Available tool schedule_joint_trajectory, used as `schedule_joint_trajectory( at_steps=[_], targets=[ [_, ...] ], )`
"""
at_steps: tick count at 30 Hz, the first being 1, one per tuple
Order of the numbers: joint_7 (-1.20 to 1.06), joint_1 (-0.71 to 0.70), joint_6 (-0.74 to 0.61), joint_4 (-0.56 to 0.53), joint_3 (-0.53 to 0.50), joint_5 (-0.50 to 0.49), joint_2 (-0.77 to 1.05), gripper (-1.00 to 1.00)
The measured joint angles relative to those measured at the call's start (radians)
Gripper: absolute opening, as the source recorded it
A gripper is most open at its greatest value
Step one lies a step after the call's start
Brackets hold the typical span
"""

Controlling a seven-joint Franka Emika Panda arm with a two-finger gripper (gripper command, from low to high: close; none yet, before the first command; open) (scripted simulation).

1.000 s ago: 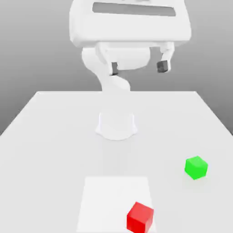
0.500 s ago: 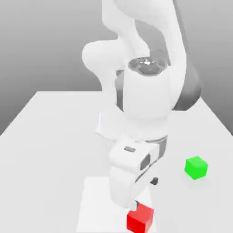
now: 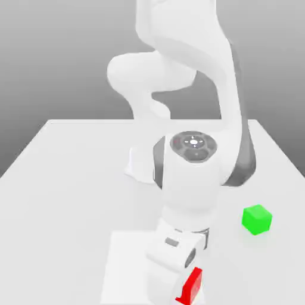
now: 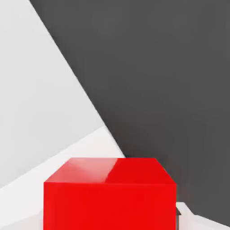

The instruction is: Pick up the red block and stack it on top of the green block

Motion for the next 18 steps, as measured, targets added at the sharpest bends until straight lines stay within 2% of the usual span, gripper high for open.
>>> schedule_joint_trajectory(
  at_steps=[5,9,12,18],
  targets=[
    [-0.003,0.110,-0.041,-0.124,0.104,-0.034,-0.161,-1.00],
    [-0.029,0.318,-0.046,-0.249,0.194,-0.040,-0.291,-1.00],
    [-0.046,0.393,-0.036,-0.335,0.237,-0.045,-0.373,-1.00],
    [-0.008,0.414,0.146,-0.350,0.230,-0.106,-0.205,-1.00]
  ],
)
